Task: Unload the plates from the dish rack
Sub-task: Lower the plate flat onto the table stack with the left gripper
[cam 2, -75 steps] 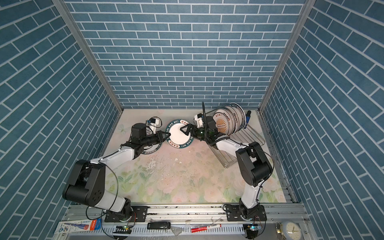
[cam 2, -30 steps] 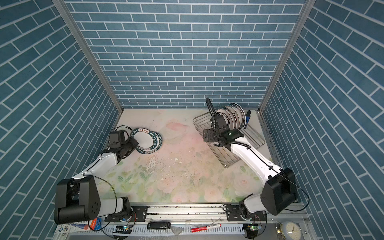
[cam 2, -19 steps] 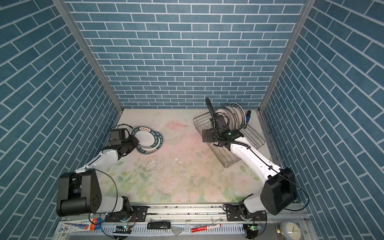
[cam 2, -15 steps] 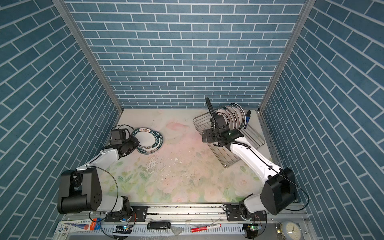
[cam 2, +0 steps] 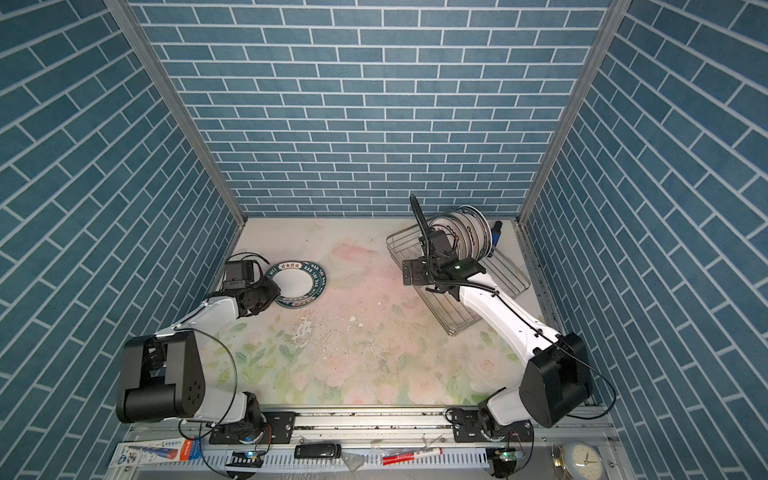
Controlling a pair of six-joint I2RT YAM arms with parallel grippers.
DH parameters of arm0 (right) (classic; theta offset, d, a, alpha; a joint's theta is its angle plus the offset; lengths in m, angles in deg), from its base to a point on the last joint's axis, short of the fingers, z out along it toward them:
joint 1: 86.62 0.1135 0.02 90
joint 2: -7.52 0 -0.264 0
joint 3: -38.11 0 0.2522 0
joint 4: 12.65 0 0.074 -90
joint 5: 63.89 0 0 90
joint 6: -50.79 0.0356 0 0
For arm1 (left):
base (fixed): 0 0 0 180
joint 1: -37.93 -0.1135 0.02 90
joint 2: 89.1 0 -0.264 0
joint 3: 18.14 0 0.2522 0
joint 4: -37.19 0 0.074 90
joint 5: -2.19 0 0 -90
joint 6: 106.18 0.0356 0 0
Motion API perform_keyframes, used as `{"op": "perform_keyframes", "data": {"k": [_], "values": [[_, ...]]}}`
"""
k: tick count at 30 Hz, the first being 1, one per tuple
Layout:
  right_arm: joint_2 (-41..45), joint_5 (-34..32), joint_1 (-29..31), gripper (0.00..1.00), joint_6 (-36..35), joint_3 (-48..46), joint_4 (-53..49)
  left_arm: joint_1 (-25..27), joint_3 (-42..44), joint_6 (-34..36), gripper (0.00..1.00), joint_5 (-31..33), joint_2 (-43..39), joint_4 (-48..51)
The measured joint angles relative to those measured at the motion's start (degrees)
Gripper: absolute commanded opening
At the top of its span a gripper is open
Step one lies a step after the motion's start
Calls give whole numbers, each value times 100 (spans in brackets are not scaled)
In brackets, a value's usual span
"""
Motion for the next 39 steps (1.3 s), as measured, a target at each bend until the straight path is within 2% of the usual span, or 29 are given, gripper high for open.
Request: {"op": "perform_keyframes", "data": {"k": [13,22,24,39], "values": [[0,42,0,99,-2,-20,52,0,-2,26,42,-170,378,-11],[0,44,0,99,-105,-92,68,0,-2,44,69,-341,446,-98],[0,46,0,99,-114,-92,70,0,-2,70,72,-365,439,-111],[0,72,0,99,-146,-92,68,105,-151,214,74,-457,522,-127]]}}
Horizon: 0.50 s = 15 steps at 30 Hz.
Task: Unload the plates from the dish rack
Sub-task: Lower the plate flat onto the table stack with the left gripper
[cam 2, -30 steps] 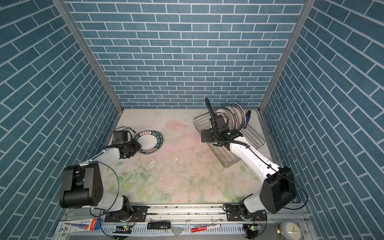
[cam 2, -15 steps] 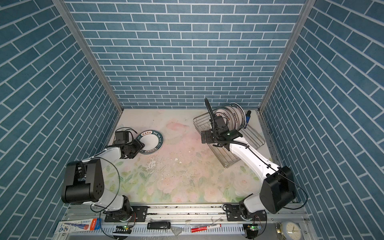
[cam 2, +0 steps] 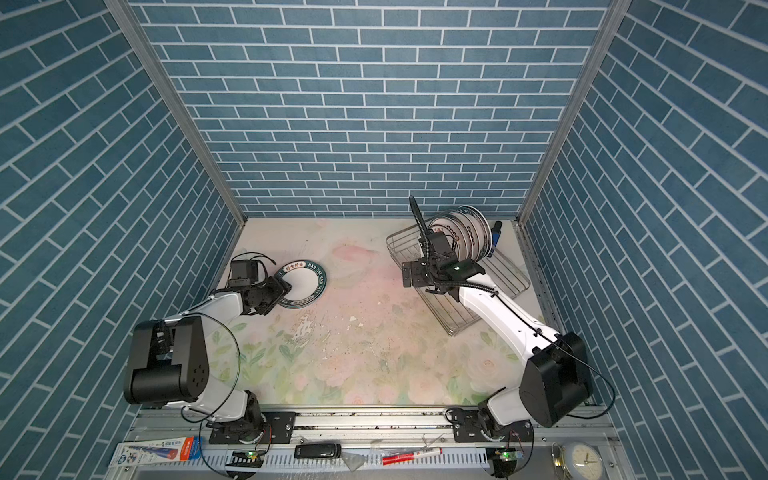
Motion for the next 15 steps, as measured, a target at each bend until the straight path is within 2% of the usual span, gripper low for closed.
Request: {"op": "perform_keyframes", "data": {"k": [15], "values": [[-7,-166,-15,99,-175,0,-66,240,-330,166,79,85,249,232]]}}
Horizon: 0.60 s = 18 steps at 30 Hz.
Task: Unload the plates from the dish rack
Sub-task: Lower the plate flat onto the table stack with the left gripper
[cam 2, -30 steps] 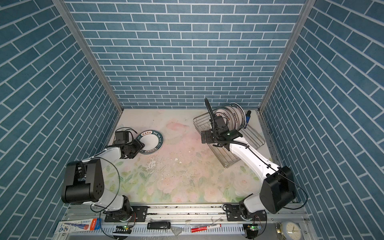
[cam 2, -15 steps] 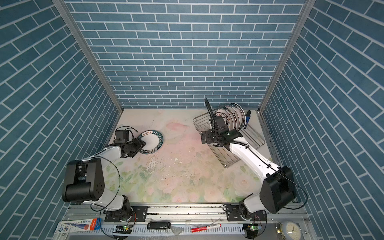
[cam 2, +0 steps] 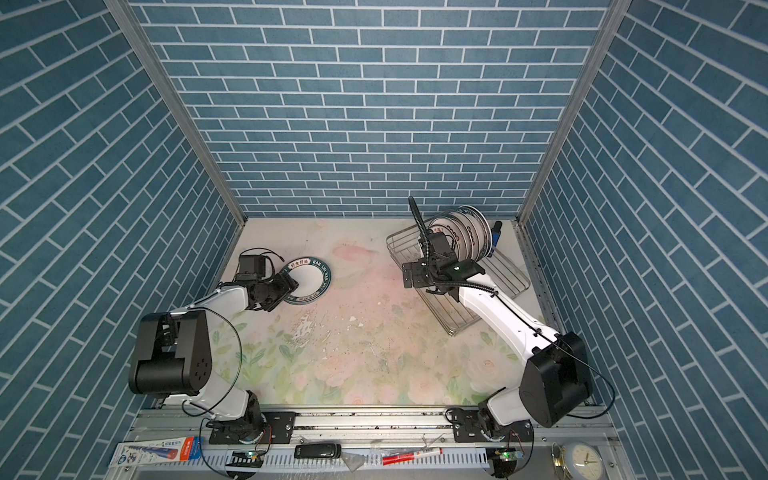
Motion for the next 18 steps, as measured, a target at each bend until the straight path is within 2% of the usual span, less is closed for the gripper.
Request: {"op": "perform_keyframes", "data": {"k": [4,8,9,10,18], "values": [[0,-181,-111,99,-129,2,-72,2,2,11,81,140,-133,107],[0,-199,-468,99,-251,11,-70,4,42,15,83,286,-439,149],[0,-186,-588,99,-289,13,-59,4,61,20,88,326,-529,149],[-11,-173,-706,99,-350,26,-61,4,85,28,99,350,-625,149],[-586,-144,-1156,97,-750,479,118,4,238,52,99,334,-979,50]]}}
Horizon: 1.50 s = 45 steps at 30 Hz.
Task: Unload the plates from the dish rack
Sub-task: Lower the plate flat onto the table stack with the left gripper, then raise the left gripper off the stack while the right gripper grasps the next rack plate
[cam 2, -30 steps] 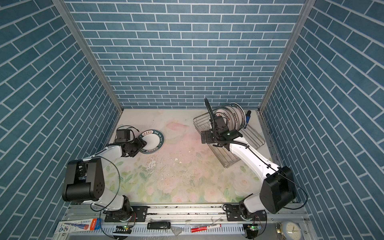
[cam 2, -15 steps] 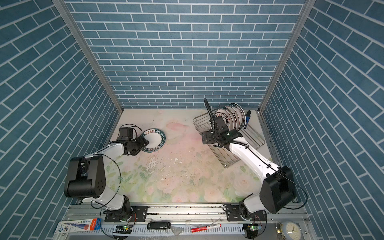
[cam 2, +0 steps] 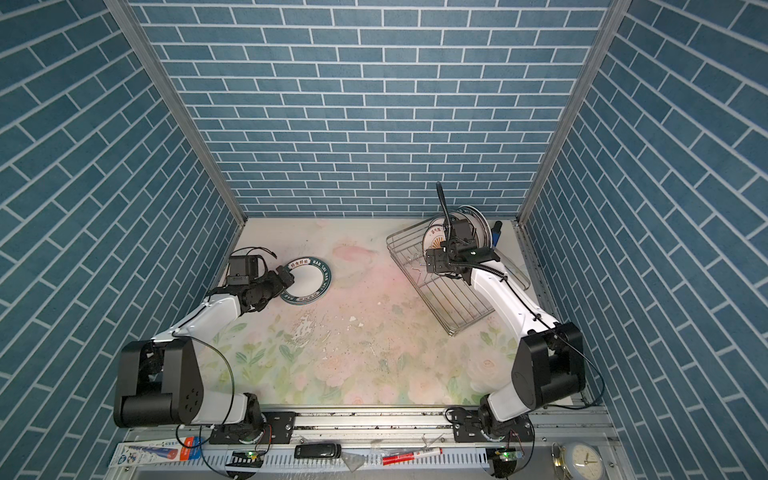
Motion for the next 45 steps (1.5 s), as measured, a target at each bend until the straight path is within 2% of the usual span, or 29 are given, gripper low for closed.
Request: {"op": "perform_keyframes", "data": {"k": [8,19,26,33,39,45], "values": [[-638,-199,-76,93,-175,448,136,0,63,20,99,-144,0,-212],[-763,-553,-133,90,-262,501,282,2,105,20,99,-144,-13,-254],[-1045,-623,-179,83,-282,616,402,48,107,20,99,-146,-76,-258],[-1360,-505,-317,64,-396,616,645,166,107,39,99,-306,-76,-409],[-1394,-114,-485,46,-487,603,1073,302,105,83,99,-529,-33,-575],[-1394,247,-570,43,-538,483,1451,616,72,212,99,-697,66,-741]]}}
